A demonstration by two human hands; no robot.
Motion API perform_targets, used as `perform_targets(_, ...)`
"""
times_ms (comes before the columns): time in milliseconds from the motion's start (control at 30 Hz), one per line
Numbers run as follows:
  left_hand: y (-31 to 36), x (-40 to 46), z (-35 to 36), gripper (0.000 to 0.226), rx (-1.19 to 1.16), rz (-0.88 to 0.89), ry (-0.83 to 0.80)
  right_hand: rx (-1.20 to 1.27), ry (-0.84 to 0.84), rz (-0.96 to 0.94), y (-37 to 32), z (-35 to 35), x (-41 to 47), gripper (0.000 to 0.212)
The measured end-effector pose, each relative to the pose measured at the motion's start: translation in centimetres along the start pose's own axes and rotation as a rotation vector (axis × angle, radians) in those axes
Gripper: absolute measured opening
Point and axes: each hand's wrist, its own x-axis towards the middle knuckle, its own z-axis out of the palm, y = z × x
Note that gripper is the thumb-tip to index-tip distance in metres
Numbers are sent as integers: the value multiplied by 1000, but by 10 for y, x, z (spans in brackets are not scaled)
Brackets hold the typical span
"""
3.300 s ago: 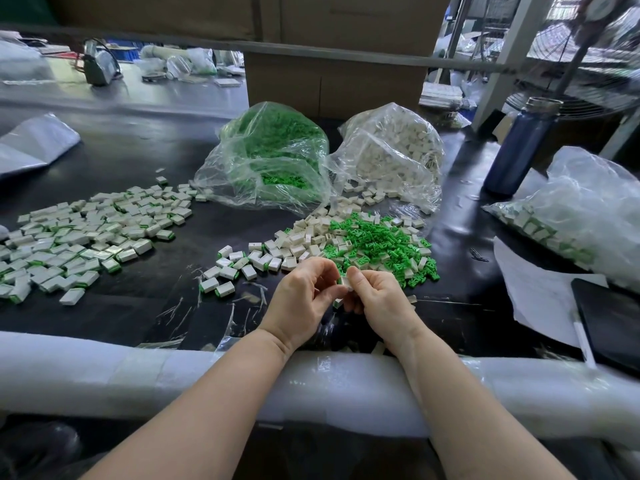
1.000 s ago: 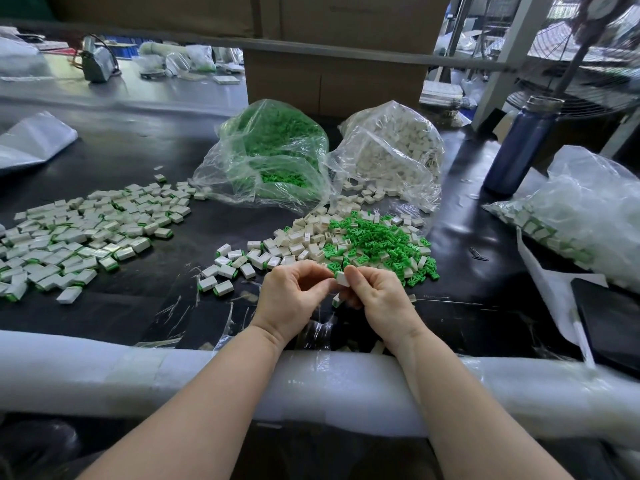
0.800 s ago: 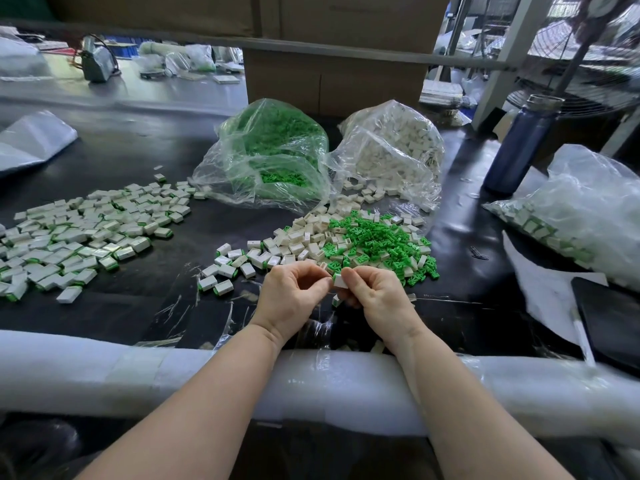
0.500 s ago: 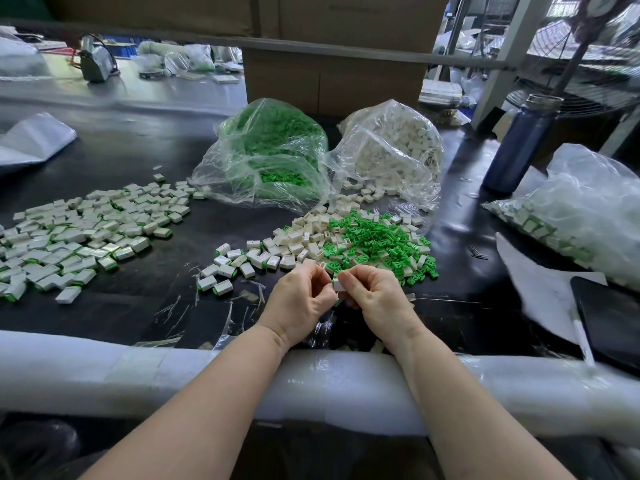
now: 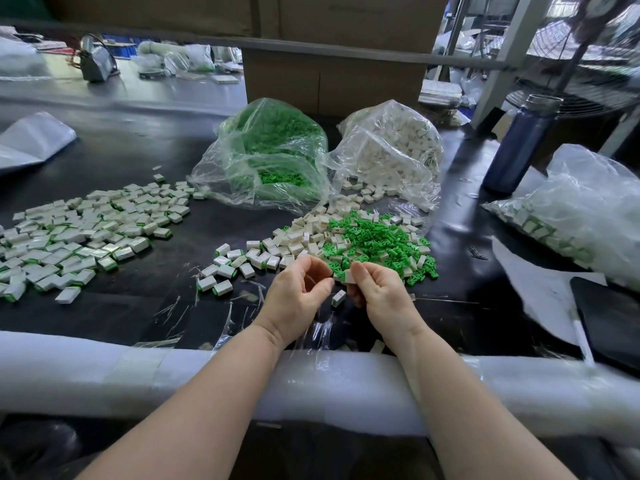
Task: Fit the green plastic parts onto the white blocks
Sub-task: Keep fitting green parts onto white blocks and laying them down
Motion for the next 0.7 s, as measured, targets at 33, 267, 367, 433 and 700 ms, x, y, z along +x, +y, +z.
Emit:
perform_targets(33, 0, 0, 0, 13, -8, 16, 0, -6, -9, -1, 0, 0, 0, 36)
perform_targets(267, 2, 0, 3, 19, -56, 82, 39, -65, -61, -28, 0, 3, 0, 34)
perform_targets(367, 1, 0, 2, 18, -73, 79, 38, -66, -62, -21, 1, 2, 0, 35)
perform_targets(433, 1, 1, 2, 19, -91, 63, 26, -55, -70, -16, 1, 2, 0, 34)
perform_targets(700, 2, 1, 2, 22, -101, 75, 16, 38, -98, 4, 2, 2, 1, 39)
